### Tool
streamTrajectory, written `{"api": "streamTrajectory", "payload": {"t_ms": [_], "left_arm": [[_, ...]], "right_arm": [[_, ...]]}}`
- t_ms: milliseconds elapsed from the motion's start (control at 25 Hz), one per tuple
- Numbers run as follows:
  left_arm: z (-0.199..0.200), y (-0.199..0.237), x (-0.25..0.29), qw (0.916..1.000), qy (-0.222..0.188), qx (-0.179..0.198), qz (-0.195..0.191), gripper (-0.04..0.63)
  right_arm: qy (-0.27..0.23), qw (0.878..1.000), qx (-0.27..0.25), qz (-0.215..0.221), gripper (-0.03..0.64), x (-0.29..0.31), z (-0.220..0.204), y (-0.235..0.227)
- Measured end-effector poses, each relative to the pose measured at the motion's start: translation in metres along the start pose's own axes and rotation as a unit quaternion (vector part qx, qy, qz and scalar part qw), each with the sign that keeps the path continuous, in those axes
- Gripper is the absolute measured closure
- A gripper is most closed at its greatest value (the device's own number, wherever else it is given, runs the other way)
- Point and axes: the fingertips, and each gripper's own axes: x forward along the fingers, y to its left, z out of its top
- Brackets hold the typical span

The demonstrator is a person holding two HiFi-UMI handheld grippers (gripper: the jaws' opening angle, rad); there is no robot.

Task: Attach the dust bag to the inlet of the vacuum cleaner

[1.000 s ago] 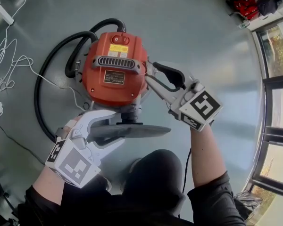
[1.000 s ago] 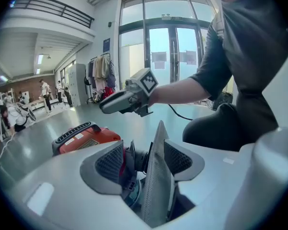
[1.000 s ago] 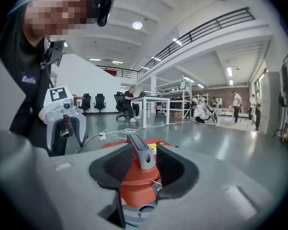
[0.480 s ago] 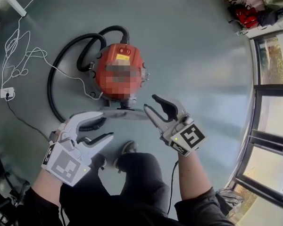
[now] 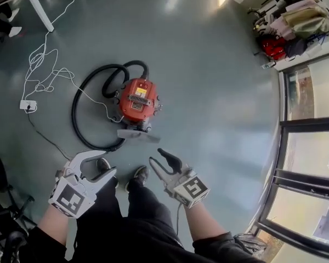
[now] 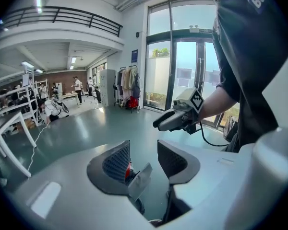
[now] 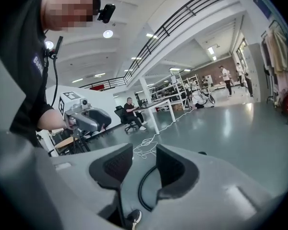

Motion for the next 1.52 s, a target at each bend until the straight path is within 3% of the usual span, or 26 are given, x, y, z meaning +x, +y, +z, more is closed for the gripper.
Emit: {"api": "streamTrajectory", "payload": {"t_ms": [80,240,480,760,1040,1280,1520], "left_arm": [[0.023,-0.006,-0.025,0.9998,0.001,-0.006,0.021,0.399],[0.036,-0.016,-0.063,0.9970,0.025,0.019,0.071,0.411],[0.042,-0.034,-0.103,0.9945,0.015,0.035,0.097,0.411],[0.021,-0.059,-0.157,0.9961,-0.033,0.047,0.067,0.414],[-0.001,-0.085,-0.212,0.9936,-0.099,0.054,0.013,0.431],[0.003,-0.111,-0.248,0.9899,-0.134,0.047,0.000,0.442],[0.019,-0.170,-0.245,0.9879,-0.145,0.055,0.005,0.512]], "right_arm": [[0.009,0.999,-0.026,0.026,0.472,-0.013,0.018,0.031],[0.027,0.996,-0.049,0.075,0.472,-0.033,0.024,0.077],[0.021,0.996,-0.065,0.062,0.472,-0.048,0.032,0.112],[-0.005,0.999,-0.041,-0.005,0.471,-0.044,0.037,0.166],[-0.050,0.997,-0.012,-0.051,0.472,-0.035,0.046,0.254],[-0.081,0.995,-0.015,-0.049,0.472,-0.058,0.059,0.303],[-0.116,0.992,-0.037,-0.023,0.472,-0.105,0.057,0.336]]}}
